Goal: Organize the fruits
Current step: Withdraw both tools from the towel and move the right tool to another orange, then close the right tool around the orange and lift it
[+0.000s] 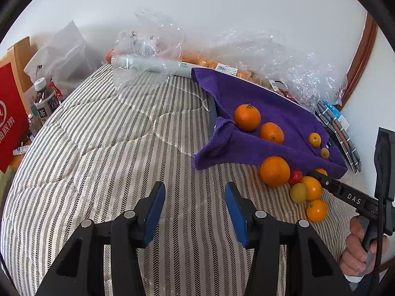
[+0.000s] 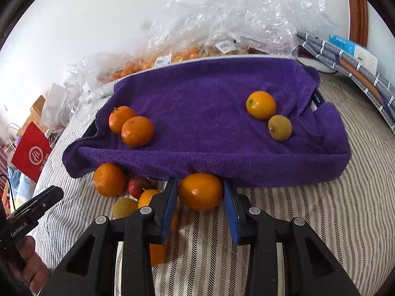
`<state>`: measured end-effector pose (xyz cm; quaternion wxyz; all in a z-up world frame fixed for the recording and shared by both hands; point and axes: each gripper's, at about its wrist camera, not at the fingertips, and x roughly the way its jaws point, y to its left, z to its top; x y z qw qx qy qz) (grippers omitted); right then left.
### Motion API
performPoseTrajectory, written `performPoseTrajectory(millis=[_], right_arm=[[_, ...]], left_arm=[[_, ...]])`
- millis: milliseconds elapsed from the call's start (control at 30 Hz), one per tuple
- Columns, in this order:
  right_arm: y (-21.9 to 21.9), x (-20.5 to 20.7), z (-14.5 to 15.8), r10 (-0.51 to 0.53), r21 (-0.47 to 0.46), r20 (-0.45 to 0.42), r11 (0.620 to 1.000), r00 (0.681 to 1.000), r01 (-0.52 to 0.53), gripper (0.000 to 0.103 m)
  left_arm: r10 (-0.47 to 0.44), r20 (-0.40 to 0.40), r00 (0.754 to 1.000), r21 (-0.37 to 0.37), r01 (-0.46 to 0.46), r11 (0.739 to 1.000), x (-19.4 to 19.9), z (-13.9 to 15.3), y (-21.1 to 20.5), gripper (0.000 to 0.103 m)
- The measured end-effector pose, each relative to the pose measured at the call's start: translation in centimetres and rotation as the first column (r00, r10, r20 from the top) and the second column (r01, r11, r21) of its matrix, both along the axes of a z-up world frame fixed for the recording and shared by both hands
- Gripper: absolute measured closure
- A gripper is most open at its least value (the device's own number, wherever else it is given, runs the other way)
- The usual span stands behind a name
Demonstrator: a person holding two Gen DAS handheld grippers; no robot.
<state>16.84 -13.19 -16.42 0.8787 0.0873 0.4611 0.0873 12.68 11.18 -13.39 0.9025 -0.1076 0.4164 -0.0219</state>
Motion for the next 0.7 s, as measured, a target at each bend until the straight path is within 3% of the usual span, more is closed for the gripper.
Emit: performPoseTrajectory(millis=[200,467,700], right_arm=[[-1.4,-1.7,1.0,-0.028,-0.012,0.062,1.000,0.998,0.028,0.067],[-5.0,-5.3,1.4,-0.035,-0.150,0.119,0.987,0.992,0.053,0.067],[-8.1,-6.4,1.7,-0.070,-0.032,0.141,0.997,0.988,0.075,0.067]], left_arm=[[-0.023,0.009,1.000,0.024,0.023,0.999,-0.1,0.1,-0.6,0.055],[-0.143,0.013,0.990,0.017,0.143,0.990,-0.1,0.0,-2.4,0.055],[-0.149,-0.062,0.987,-0.026,0.148,0.989,1.1,-0.7,-3.0,0.051]])
